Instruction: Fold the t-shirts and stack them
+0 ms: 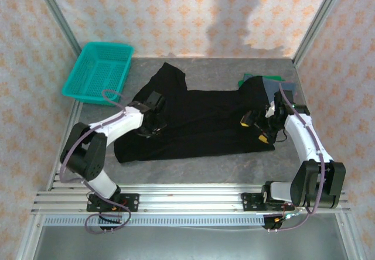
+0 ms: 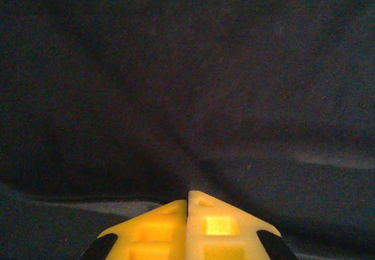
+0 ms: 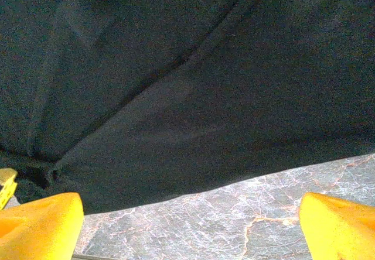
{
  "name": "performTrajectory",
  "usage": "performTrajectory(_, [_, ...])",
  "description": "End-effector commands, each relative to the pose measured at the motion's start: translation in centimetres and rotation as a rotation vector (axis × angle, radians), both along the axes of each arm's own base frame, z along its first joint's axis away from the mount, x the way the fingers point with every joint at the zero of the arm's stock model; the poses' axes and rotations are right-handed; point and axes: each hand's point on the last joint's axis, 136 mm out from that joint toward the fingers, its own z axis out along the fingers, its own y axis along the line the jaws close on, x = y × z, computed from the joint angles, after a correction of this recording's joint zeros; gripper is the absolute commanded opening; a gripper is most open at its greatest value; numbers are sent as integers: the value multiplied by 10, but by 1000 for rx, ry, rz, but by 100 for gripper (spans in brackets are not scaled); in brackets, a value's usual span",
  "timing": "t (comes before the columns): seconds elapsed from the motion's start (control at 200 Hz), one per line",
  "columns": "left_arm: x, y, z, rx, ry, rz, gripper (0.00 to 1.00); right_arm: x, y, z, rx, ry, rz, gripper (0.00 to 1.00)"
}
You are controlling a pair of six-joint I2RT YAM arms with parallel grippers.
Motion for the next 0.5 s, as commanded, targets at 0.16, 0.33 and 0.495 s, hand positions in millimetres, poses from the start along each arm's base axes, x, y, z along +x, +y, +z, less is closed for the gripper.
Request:
performTrajectory(0.16, [41, -2, -1, 208, 58, -318, 0, 0, 3, -8, 12, 18, 4, 95])
performTrajectory(0.33, [68, -7, -5, 275, 80, -444, 0, -2, 3, -14, 13, 32, 3, 95])
performTrajectory(0.495, [87, -7, -12, 318, 83, -474, 0, -1, 4, -19, 21, 39, 0, 95])
